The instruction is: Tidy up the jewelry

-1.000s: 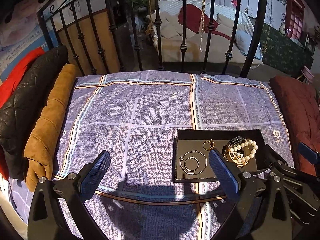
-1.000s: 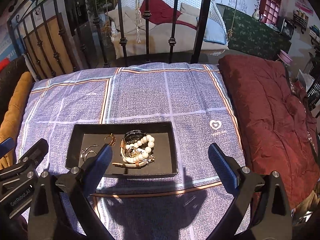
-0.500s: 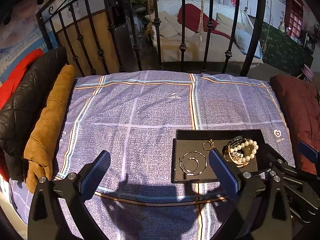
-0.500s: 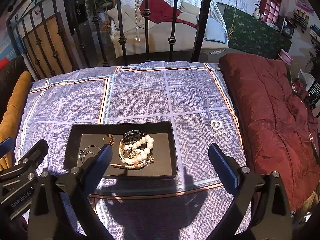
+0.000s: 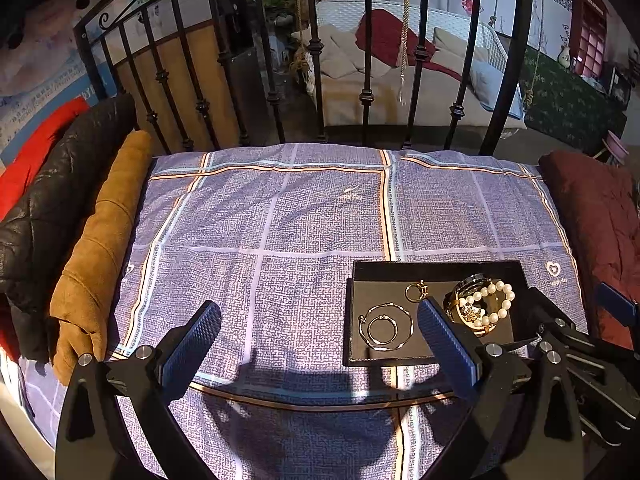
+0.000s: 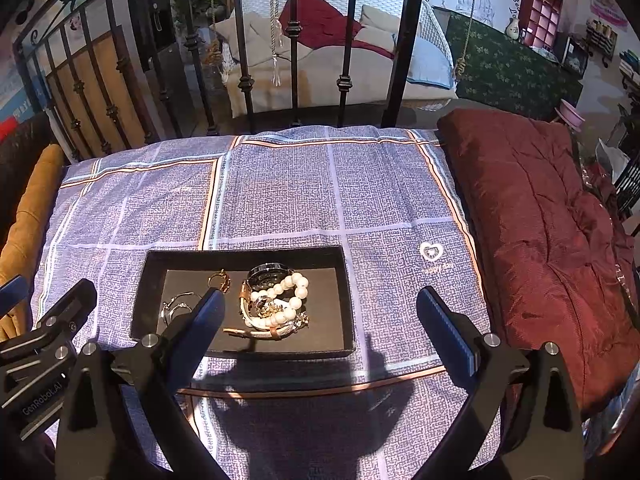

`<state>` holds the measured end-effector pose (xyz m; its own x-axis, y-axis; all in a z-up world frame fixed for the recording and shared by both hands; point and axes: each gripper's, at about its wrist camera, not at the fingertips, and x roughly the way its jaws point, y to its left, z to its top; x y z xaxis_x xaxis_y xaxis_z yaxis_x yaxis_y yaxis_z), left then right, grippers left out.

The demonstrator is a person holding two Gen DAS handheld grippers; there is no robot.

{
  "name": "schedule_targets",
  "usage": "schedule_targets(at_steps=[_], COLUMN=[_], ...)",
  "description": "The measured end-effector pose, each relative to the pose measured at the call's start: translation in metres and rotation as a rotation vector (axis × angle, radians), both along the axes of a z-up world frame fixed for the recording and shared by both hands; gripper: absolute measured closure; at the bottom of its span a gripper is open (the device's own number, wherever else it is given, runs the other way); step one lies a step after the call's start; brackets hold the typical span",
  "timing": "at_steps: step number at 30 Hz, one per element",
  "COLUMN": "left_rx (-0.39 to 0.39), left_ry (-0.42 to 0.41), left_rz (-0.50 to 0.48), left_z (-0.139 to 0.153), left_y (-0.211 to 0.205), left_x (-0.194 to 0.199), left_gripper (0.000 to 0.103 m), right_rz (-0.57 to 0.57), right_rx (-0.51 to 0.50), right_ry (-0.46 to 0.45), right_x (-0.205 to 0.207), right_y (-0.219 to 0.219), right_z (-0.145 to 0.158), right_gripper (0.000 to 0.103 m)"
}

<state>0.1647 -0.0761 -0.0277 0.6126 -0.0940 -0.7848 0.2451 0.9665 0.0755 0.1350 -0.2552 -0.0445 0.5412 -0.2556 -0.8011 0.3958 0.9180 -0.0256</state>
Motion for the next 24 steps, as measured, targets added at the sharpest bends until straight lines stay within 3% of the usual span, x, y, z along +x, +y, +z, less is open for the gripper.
schedule_targets(at_steps=[14,20,24], left_rx=[0.01,-0.022,0.017], left_ry=[-0.005,0.017,0.04], left_rz=[-0.001,0.039,0.067], left_z=[0.0,-0.003,-0.011], left_y=[-0.001,0.009,0.008], left_x=[0.0,0.003,-0.001], left_gripper=[0.006,0.006,0.006], right_rz=[-0.008,0.001,0.0], right_rx=[0.011,0.025,-0.021], right_ry=[0.001,0.034,0.072], right_x=[-0.002,0.001,-0.002], right_y=[0.0,0.005,0.011], right_z=[0.001,0.002,-0.004], right_gripper=[0.008,0.008,0.008])
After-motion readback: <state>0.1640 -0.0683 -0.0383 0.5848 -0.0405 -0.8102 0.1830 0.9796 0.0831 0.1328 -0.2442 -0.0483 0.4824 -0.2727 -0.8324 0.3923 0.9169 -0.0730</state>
